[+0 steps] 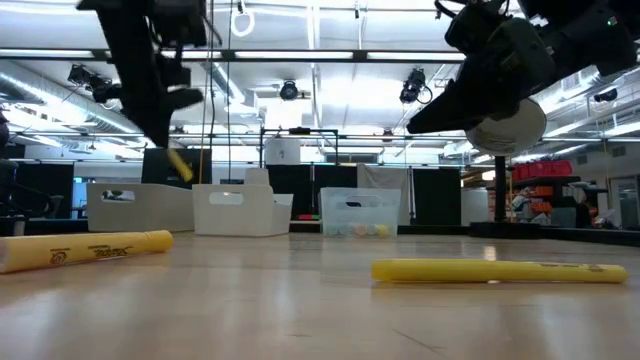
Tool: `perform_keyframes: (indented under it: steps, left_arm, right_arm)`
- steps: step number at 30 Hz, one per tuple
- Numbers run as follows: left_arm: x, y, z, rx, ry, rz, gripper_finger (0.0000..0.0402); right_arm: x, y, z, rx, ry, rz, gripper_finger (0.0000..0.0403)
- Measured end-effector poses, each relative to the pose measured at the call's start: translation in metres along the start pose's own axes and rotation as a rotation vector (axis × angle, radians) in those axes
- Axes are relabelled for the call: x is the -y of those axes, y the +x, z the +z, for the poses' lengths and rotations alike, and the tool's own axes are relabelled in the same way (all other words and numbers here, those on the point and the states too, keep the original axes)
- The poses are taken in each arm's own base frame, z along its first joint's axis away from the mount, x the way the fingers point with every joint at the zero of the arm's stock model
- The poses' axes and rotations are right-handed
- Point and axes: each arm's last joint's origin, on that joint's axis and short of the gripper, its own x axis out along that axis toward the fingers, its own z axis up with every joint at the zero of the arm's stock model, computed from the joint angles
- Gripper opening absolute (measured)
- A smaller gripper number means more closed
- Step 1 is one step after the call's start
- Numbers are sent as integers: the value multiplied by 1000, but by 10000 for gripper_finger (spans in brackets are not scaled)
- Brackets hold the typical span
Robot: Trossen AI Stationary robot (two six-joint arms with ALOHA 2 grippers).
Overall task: Pick & Place Markers
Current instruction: Put the yellow marker into the gray bin
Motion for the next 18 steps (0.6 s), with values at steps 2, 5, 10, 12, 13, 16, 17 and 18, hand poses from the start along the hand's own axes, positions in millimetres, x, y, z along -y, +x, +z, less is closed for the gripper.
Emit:
perform_keyframes:
  steps: [2,5,10,12,13,16,17,18]
  left_arm:
    - [-16,13,10,-48,-19,69,35]
    - [-36,33,22,-102,-35,176,35]
    - [-57,62,33,-178,-80,285,48]
    - [-59,73,36,-201,-78,298,64]
    - [-60,78,37,-212,-75,302,70]
    - [-58,93,38,-237,-51,313,77]
    - [-57,98,38,-244,-38,314,77]
    - [-55,102,39,-249,-25,315,76]
  right_arm:
    - [0,0,1,8,1,1,118]
    - [0,0,1,11,-7,1,115]
    - [0,0,1,10,-7,1,114]
    - [0,0,1,10,-7,1,114]
    - [0,0,1,10,-7,1,114]
    - [0,0,1,11,-7,1,114]
    - [0,0,1,11,-7,1,114]
    - [0,0,1,11,-7,1,114]
